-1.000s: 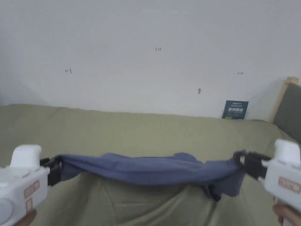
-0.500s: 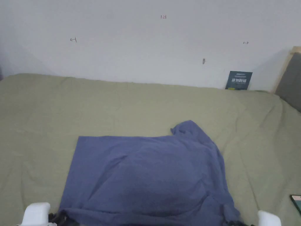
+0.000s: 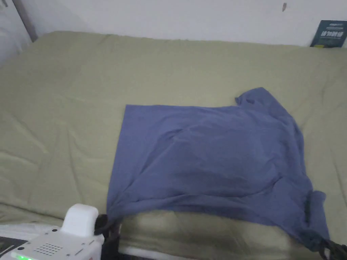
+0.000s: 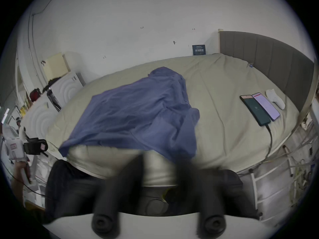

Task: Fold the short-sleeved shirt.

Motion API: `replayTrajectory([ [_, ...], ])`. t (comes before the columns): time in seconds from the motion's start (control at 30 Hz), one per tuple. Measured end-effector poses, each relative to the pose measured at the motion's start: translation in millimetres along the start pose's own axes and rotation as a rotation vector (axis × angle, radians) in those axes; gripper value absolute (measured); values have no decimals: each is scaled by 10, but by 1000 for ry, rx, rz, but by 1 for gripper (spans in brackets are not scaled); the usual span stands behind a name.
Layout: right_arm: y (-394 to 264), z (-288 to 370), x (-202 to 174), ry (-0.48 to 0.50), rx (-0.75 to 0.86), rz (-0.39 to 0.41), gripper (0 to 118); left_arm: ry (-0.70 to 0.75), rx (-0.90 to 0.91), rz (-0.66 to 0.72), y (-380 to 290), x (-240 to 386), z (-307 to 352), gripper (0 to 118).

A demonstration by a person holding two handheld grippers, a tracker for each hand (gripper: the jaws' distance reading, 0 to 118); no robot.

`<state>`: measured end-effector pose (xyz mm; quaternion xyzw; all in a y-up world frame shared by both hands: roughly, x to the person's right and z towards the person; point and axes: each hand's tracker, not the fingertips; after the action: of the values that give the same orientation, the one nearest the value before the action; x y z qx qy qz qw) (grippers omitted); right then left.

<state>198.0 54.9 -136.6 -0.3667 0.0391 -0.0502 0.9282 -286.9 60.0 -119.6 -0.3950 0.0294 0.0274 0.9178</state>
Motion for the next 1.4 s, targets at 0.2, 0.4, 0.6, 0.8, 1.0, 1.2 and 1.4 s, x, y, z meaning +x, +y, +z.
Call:
replayTrajectory([
  [0.2,20,-97,106,63,-33,-55,0,-91,-123,122,-115,-135,-392,0],
  [0.4,61,-205,191,35,-70,-68,0,41,-116,30,84,-313,-775,117],
  [0.6,120,-332,190,-11,-129,-73,0,-48,-213,68,75,-243,-1113,85],
  [0.8,299,-472,225,-32,-156,-18,51,-65,-179,90,188,-187,-1013,5],
  [1.0,492,-916,211,-38,-272,44,118,-58,-176,86,302,-197,-980,5],
  [1.2,497,-1148,310,-54,-427,-20,4,-43,-186,73,325,-223,-970,5],
  [1.4,908,-819,395,70,-361,-83,4,-67,-170,45,621,-283,-797,5],
])
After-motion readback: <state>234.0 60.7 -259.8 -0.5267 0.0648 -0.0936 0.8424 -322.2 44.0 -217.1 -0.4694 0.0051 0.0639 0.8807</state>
